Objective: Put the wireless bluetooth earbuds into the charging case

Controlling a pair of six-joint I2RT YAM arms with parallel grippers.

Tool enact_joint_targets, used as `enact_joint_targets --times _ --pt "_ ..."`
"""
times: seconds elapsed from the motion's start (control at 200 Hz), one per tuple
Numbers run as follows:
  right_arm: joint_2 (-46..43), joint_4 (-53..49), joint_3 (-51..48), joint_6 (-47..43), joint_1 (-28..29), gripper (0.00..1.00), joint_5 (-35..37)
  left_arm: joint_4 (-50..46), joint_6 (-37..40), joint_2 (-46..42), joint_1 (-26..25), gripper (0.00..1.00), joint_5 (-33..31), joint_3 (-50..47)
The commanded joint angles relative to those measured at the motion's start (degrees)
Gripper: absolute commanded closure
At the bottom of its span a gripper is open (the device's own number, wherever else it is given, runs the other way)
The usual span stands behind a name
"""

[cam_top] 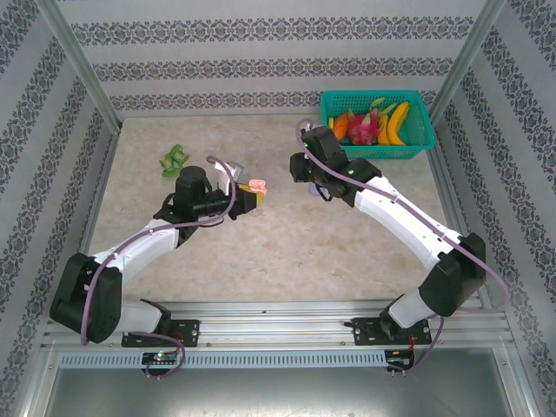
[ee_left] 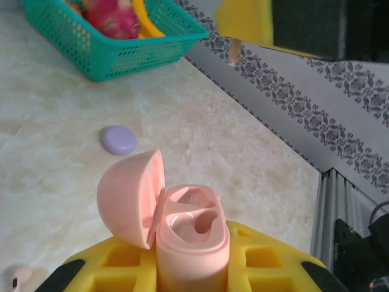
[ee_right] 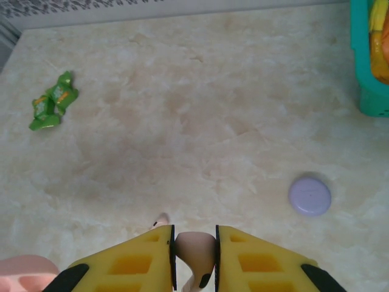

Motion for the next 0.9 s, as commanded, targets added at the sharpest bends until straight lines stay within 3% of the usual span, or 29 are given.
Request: enact_joint_targets --times 0.0,0.145,0.42,0.894 --pt "-2.28 3.25 -1.58 -2.48 -0.42 0.79 -3.01 7.11 10.25 0.94 -2.93 1.00 -2.60 1.24" --pt "-4.40 6.56 -3.43 -3.58 -0.48 0.79 -5.01 11.27 15.93 2.25 -5.96 1.00 -8.99 0.87" --pt "-8.83 13.08 -7.88 -7.19 -0.50 0.78 -7.90 20.74 17.26 7.06 -8.18 1.00 -16.79 2.03" --pt "-14.35 25.83 -16.17 -10.80 -0.40 0.78 -13.98 26.32 17.83 11.80 -10.86 1.00 -16.59 7.58"
